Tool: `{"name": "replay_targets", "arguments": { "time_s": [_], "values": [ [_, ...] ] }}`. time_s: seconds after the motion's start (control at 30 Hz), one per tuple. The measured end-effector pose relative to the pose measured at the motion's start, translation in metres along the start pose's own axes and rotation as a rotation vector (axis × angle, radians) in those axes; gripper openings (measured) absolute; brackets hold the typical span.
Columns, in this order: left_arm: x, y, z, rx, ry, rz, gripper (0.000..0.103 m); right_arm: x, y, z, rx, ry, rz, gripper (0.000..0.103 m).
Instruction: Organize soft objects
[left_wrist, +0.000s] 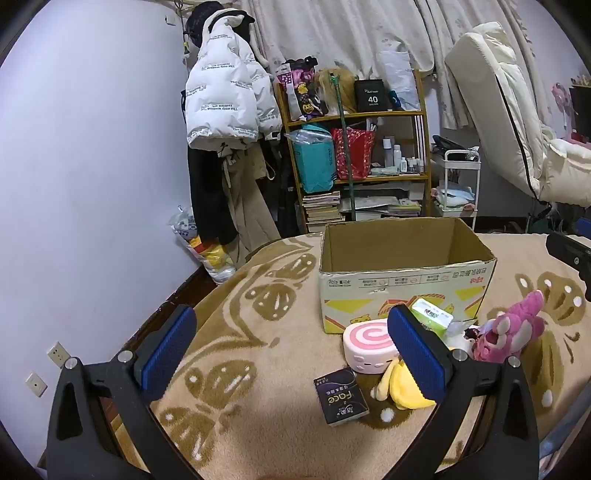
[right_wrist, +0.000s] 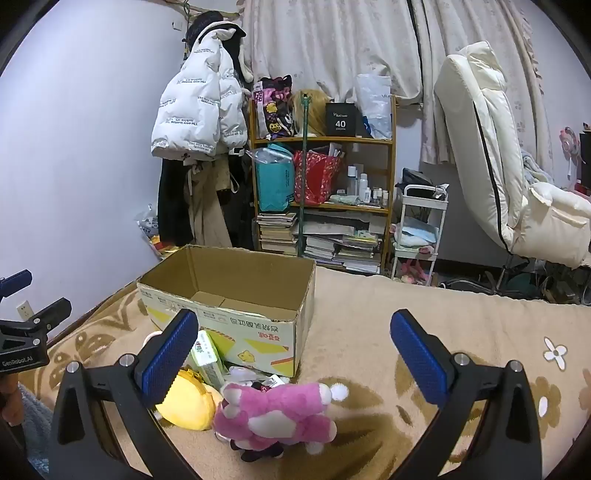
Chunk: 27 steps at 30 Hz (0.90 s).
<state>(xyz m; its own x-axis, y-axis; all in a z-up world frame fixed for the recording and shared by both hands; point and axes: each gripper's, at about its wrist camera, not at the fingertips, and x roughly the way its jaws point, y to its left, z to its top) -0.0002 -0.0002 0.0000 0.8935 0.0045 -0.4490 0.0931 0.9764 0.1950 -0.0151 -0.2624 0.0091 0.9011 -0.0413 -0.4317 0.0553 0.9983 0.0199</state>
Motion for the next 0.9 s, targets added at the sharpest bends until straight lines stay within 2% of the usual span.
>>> {"name": "replay_targets", "arguments": {
  "time_s": [0.37,0.9],
  "values": [
    [-0.003,-0.011,0.001,0.005,0.013,0.01,0.102,0.0,0.001,0.0,-0.006,0.0,-0.003,0.103],
    [0.004,-0.003,-0.003,-0.016,0.021,-0.013,0.102,0.0,0.001,0.0,-0.01,0.002,-0.005,0.103]
  ]
}}
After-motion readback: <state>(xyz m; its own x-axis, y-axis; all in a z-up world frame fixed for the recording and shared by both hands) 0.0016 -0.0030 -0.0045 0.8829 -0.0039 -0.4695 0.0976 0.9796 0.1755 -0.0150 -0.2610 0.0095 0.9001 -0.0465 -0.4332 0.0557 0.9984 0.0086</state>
